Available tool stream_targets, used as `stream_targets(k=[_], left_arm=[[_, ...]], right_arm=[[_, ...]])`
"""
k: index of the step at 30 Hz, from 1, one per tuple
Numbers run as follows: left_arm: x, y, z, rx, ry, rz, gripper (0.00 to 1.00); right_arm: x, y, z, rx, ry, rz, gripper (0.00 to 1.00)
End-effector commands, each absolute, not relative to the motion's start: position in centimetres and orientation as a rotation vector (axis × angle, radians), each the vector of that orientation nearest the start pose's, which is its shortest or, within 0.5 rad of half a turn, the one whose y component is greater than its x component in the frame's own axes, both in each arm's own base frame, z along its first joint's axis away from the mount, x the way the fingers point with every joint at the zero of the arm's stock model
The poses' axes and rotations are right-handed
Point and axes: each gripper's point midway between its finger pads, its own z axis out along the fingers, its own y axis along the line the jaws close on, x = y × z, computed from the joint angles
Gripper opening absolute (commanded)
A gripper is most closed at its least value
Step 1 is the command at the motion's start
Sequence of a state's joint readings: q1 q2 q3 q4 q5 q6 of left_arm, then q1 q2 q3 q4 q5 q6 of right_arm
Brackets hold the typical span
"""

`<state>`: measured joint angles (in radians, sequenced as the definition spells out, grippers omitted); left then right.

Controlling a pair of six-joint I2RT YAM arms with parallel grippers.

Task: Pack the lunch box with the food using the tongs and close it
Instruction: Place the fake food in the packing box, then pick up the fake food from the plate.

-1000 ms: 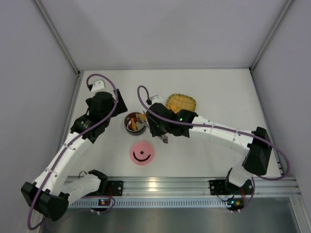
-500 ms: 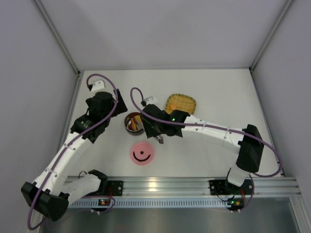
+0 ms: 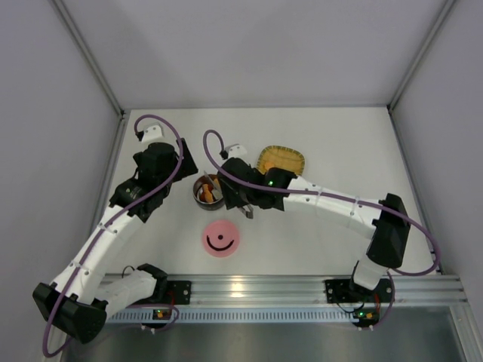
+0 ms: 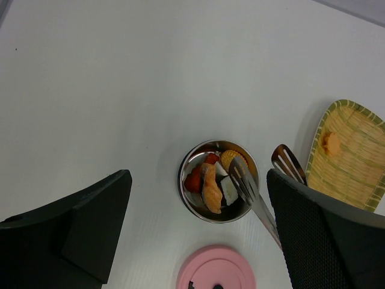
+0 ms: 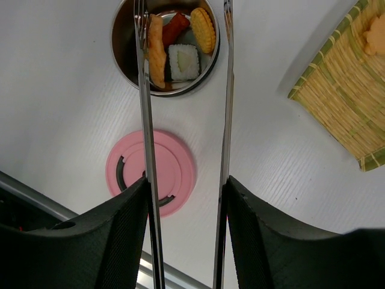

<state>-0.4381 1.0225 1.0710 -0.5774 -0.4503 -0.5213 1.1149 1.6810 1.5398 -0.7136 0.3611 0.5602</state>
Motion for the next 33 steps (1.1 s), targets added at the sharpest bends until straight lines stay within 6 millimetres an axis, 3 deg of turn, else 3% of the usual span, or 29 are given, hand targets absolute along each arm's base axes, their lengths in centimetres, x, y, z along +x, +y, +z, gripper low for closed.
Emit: stream_targets(k=[1, 7, 11, 14, 23, 33], left_arm=[[31.0, -7.7, 27.0, -0.361, 1.962, -0.134, 0.99], [31.0, -7.8, 27.0, -0.36, 1.963, -0.136, 0.99], [31.0, -7.9, 26.9, -0.359, 1.966, -0.14, 0.99], [31.1, -7.9, 26.8, -0.358, 1.968, -0.139, 0.99], [31.1, -7.8, 26.8, -0.355, 1.969, -0.132, 0.99], [31.1, -7.8, 26.8, -0.356, 1.97, -0.13, 0.99]], right_arm=[[24.0, 35.9, 21.9, -0.431, 2.274, 0.358, 0.51], [26.5, 30.7, 22.2, -0.298, 2.273, 0.314, 0.51], [28.7, 26.0, 20.2, -0.18, 2.307, 0.228, 0.51], [29.9, 23.8, 18.8, -0.125, 2.322, 0.182, 0.5], [32.1, 22.9, 16.5, -0.083, 2.356, 0.162, 0.5], [32.9, 23.2, 14.9, -0.082, 2.392, 0.218, 0.5]])
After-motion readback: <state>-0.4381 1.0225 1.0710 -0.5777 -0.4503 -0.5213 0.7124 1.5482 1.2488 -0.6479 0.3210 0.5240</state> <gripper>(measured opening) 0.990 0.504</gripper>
